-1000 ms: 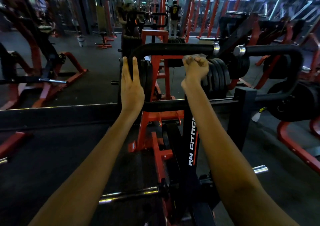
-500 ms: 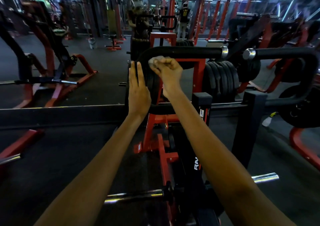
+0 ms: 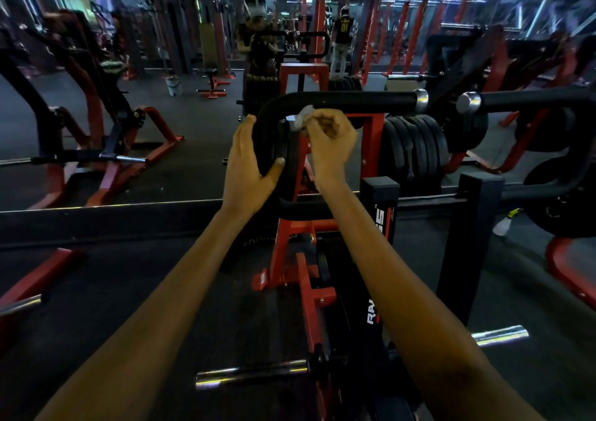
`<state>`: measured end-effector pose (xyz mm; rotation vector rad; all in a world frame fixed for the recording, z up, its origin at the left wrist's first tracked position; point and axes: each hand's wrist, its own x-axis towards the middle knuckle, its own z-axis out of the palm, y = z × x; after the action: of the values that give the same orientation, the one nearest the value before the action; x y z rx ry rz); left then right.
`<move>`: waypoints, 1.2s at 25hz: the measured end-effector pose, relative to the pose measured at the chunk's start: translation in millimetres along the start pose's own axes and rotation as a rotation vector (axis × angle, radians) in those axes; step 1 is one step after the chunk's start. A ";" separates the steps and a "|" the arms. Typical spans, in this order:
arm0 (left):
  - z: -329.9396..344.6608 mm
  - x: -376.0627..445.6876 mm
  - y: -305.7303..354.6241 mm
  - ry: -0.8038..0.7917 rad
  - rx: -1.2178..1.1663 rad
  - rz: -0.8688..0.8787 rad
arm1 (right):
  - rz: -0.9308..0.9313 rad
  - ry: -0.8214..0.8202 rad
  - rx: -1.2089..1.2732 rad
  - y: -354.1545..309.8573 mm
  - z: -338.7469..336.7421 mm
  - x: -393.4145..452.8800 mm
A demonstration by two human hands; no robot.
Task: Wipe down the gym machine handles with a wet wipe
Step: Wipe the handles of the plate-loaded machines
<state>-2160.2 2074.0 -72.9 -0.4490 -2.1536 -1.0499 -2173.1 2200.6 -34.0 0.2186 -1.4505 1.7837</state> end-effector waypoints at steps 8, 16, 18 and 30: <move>6.9 42.3 24.6 -0.030 0.163 -0.091 | -0.302 0.042 -0.454 -10.8 -10.6 18.8; 4.5 38.9 28.9 -0.038 0.209 -0.128 | -0.420 -0.021 -0.608 -20.5 -34.5 37.3; 3.6 37.1 28.8 -0.039 0.213 -0.119 | -0.357 0.134 -0.637 -23.6 -62.7 55.2; -7.8 65.3 43.8 -0.165 0.218 -0.115 | -0.439 -0.127 -0.635 -28.6 -48.4 42.9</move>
<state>-2177.9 2095.2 1.1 -0.3214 -2.4342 -0.8507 -2165.7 2264.0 -3.4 0.2924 -1.8162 0.9214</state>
